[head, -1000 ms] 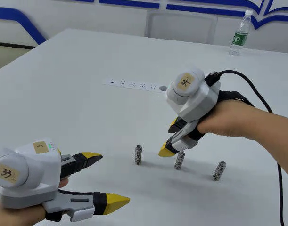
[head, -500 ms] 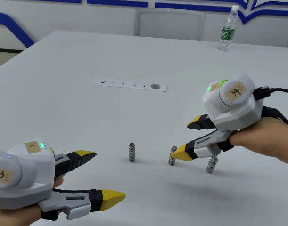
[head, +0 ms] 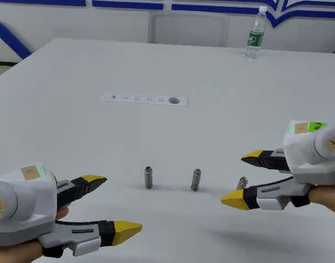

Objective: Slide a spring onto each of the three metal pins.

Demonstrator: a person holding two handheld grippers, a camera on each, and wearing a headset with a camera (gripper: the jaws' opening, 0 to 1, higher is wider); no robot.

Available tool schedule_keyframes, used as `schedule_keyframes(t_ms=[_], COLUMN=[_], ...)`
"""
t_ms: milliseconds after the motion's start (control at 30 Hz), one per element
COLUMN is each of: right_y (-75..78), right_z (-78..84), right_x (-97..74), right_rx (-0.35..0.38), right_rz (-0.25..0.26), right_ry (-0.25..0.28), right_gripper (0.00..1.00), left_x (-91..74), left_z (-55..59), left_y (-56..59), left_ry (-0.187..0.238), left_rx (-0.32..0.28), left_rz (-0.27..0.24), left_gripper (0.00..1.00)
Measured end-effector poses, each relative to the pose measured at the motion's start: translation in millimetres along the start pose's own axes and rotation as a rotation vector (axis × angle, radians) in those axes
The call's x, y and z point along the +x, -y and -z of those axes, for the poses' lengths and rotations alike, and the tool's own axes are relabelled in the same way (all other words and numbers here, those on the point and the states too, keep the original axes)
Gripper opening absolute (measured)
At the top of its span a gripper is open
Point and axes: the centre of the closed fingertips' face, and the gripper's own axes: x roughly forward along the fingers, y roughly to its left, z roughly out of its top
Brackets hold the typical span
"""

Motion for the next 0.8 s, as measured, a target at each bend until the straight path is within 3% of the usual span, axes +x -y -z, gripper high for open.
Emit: schedule_keyframes(t_ms=[200, 400, 533, 800], right_y=[-3.3, -4.7, -5.0, -5.0], right_z=[19.1, 25.9, 35.3, 39.6], right_x=[-13.5, -25.8, -28.8, -34.3], right_rx=[0.033, 0.062, 0.082, 0.124], right_rz=[0.026, 0.069, 0.103, 0.145], right_ry=[0.041, 0.106, 0.114, 0.158], right_gripper=[0.72, 0.76, 0.77, 0.78], left_x=[-0.4, 0.4, 0.5, 0.4], left_z=[0.5, 4.3, 7.8, 8.0], left_y=[0.1, 0.3, -1.7, -3.5], left_ry=[-0.001, -0.005, -0.007, -0.004], left_rx=[0.000, -0.002, -0.010, -0.015], left_rz=[0.001, 0.000, -0.005, -0.006], left_gripper=[0.78, 0.79, 0.79, 0.80])
